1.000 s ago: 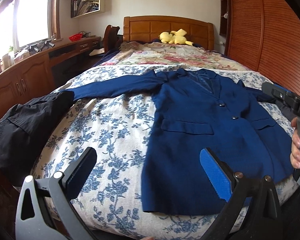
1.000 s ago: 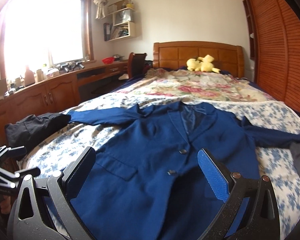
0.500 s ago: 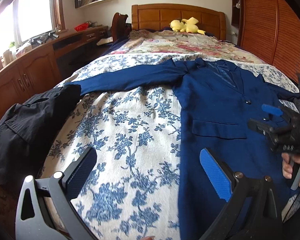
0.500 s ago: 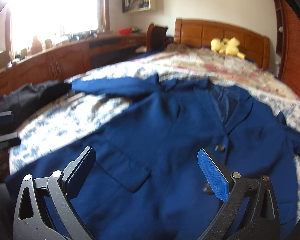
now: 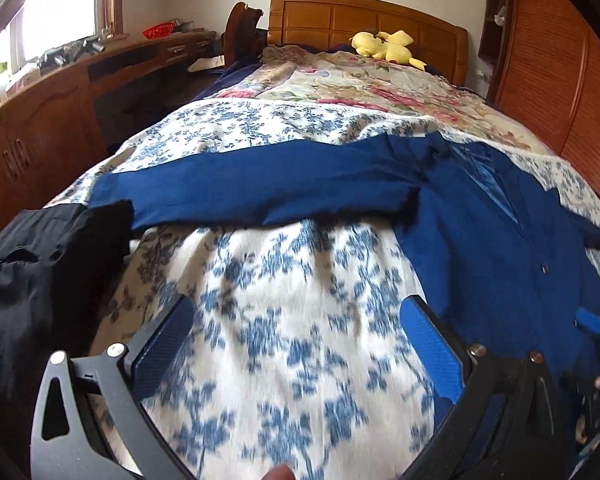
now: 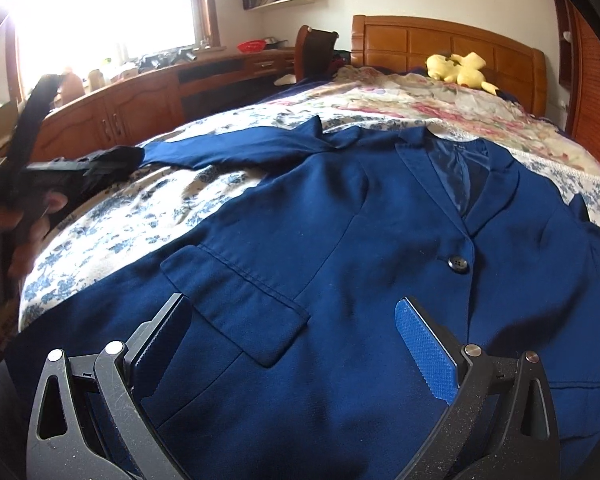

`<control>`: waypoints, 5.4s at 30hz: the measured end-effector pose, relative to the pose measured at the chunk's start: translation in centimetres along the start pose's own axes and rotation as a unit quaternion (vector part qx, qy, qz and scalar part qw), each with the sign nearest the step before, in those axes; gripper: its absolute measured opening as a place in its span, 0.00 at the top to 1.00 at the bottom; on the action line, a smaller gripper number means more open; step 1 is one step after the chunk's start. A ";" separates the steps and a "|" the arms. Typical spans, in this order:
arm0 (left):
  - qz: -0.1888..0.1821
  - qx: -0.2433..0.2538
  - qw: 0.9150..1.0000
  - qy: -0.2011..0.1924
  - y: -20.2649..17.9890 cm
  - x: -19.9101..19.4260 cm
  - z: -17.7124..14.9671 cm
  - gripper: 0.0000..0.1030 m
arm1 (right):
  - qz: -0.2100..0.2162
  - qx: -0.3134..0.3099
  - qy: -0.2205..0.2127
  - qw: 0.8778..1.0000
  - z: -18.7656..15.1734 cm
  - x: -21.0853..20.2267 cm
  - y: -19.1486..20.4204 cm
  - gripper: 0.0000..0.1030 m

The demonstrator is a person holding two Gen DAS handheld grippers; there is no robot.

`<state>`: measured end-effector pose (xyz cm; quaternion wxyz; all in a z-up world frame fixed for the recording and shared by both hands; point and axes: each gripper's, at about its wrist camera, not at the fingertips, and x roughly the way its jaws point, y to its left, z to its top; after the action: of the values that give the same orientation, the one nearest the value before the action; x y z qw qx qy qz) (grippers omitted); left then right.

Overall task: Fold large clothes
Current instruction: 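Move the left tool to the blazer sleeve cuff and close on it, then carry the held sleeve across the blazer body with the left tool, then open, then grasp the blazer side edge with the left tool and fold it inward, then move the right tool to the other sleeve and close on it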

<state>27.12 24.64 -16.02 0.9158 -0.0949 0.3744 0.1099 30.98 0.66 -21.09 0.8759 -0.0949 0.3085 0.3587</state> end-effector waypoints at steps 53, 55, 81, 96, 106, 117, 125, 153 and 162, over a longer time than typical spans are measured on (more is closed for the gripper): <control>-0.027 0.044 0.998 0.020 -12.5 0.4 9.0 0.95 | -0.049 0.001 -0.022 0.999 -1.3 -5.8 -4.1 0.00; -0.027 0.063 0.997 0.022 -12.8 0.1 8.0 0.90 | -0.049 0.002 -0.020 0.999 -1.5 -5.9 -4.2 0.00; 0.036 0.031 0.997 0.067 -1.2 4.5 0.7 0.50 | -0.066 -0.022 0.001 0.998 -1.9 -4.0 -3.0 0.00; 0.055 -0.006 0.994 0.092 1.8 8.9 1.3 0.50 | -0.060 -0.017 0.026 0.998 -2.1 -2.4 -3.3 0.00; 0.054 0.056 0.995 0.067 -3.1 5.2 3.5 0.94 | -0.069 -0.011 0.004 0.998 -2.0 -4.2 -3.5 0.00; -0.045 0.132 0.989 -0.043 -16.5 -7.0 6.5 0.94 | -0.109 0.003 -0.005 0.994 -2.4 -8.7 -5.9 0.00; -0.124 0.166 0.976 -0.071 -22.5 -11.7 3.1 0.94 | -0.137 0.017 0.005 0.990 -4.0 -11.8 -7.6 0.00; -0.141 0.149 0.972 -0.111 -15.8 -13.9 -7.2 0.74 | -0.083 0.013 -0.005 0.996 -2.8 -9.1 -3.6 0.00; -0.106 0.112 0.982 -0.108 -11.0 -13.7 -7.1 0.74 | -0.010 -0.036 0.016 0.999 -2.2 -6.2 2.0 0.05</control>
<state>15.88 10.48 -10.37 0.9620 -0.0186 0.2715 -0.0212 25.14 -2.33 -18.92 0.8704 -0.1353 0.3087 0.3588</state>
